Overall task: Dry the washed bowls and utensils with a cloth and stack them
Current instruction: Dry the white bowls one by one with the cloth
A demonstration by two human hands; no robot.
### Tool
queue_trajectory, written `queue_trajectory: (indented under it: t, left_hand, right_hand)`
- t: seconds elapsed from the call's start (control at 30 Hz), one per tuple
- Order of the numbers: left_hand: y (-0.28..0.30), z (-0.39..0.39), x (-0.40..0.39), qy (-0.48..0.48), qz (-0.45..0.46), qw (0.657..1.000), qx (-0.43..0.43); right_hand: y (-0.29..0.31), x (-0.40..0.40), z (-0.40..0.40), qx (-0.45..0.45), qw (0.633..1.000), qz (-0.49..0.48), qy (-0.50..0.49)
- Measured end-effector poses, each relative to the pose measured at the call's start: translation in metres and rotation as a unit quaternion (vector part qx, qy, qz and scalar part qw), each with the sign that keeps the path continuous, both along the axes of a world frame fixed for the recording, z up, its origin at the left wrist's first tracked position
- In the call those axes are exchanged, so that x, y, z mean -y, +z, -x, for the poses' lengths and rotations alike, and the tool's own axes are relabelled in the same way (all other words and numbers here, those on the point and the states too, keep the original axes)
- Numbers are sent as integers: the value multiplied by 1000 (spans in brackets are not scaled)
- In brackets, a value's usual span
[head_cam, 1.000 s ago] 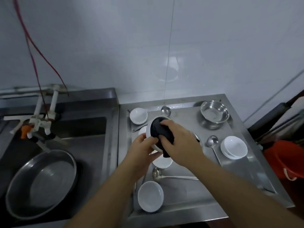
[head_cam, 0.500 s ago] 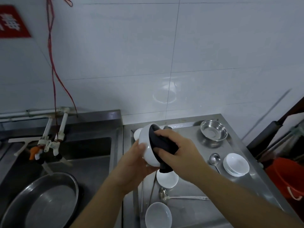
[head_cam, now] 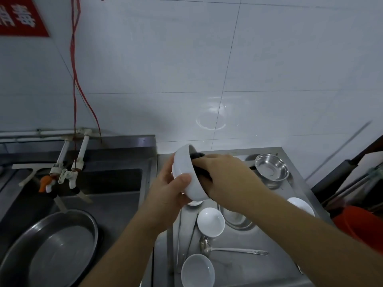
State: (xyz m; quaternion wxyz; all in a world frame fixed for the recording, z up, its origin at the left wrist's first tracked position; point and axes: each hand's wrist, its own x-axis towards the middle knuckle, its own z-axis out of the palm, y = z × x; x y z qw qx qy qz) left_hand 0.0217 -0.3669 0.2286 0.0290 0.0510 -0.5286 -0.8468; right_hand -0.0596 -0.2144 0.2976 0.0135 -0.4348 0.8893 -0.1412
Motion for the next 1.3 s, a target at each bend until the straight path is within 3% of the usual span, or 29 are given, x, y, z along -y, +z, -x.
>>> queue_trajectory:
  t: [0.13,0.23,0.3,0.43,0.5,0.63,0.7,0.73,0.77,0.9,0.93,1.0,1.07,1.13,1.23,1.3]
  left_hand:
    - [-1,0,4,-31,50,998,-15]
    - [-3,-6,3,-98,80,992,-20]
    - [-3,-12,-1,-122,84,988,-32]
    - [1,-21,-9,-157,18,986,-47]
    - [-3,-25,-9,-149,-7,988,-41]
    - [-8,-30,-4,-102,-10,995,-20]
    - [-9,-30,-4,-78,5,997,-9]
    - [-10,-29,-5,-66,12,998,-2]
    - [-11,-29,-6,-56,17,998,4]
    - [-6,-28,-5,-22,48,999,5]
    - [-4,-27,-3,-15,66,998,5]
    - [-5,-26,-2,-7,92,996,6]
    - [-8,-25,-1,-5,108,994,7]
    - [-11,-26,-2,-10,132,991,9]
    - [-12,-30,-2,-23,175,984,10]
    - [-12,-33,-1,-32,185,982,10]
  right_hand:
    - [17,1,8,176,982,-37,-66]
    - [26,-8,16,357,930,-39,-75]
    - [25,-14,12,498,861,34,-100]
    - [7,-25,-5,731,640,174,-160]
    - [0,-22,-18,769,568,236,-174]
    - [-11,-3,-37,750,474,403,-226]
    - [-16,7,-42,711,471,457,-253]
    - [-18,10,-42,677,496,473,-267]
    - [-19,13,-41,627,548,478,-279]
    - [-18,7,-39,306,861,345,-213]
    - [-17,4,-38,232,909,296,-178]
    - [-17,-2,-32,170,955,216,-113]
    - [-15,-5,-27,216,957,169,-93]
    - [-13,-5,-25,342,914,181,-118]
    - [-14,-7,-28,548,770,270,-183]
    - [-16,-11,-30,616,686,322,-216]
